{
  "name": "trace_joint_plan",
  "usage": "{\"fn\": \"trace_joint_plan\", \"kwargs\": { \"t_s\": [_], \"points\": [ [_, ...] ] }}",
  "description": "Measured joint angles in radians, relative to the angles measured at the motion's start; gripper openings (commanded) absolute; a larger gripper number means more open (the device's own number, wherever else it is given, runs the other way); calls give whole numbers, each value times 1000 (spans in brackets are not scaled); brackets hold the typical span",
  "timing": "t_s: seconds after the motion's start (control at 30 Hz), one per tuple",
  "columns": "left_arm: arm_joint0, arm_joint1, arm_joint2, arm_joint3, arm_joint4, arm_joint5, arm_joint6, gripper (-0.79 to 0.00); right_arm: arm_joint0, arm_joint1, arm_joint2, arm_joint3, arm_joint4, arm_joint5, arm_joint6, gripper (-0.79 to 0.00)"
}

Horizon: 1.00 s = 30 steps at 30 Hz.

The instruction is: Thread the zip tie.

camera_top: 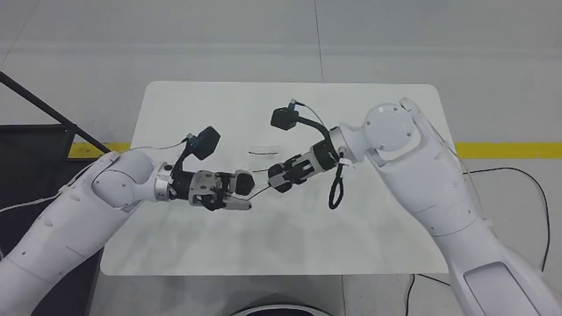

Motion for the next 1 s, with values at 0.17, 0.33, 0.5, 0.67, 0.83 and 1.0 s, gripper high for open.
{"fn": "trace_joint_plan", "kwargs": {
  "t_s": [0.17,0.33,0.5,0.67,0.83,1.0],
  "points": [
    [-9,-1,13,5,2,0,0,-431,13,-3,-16,12,12,-7,3,-785],
    [-17,-6,23,11,7,0,0,-425,24,-6,-30,22,20,-10,-7,-785],
    [-21,-12,26,15,-2,0,0,-431,37,-11,-49,33,25,-10,-12,-785],
    [-17,-20,24,19,-10,0,0,-496,49,-16,-67,45,32,-14,-19,-785],
    [-19,-27,29,24,-13,0,0,-529,59,-19,-79,55,36,-15,-20,-785],
    [-23,-32,32,30,-15,0,0,-579,68,-22,-89,63,37,-14,-21,-785]
  ]
}}
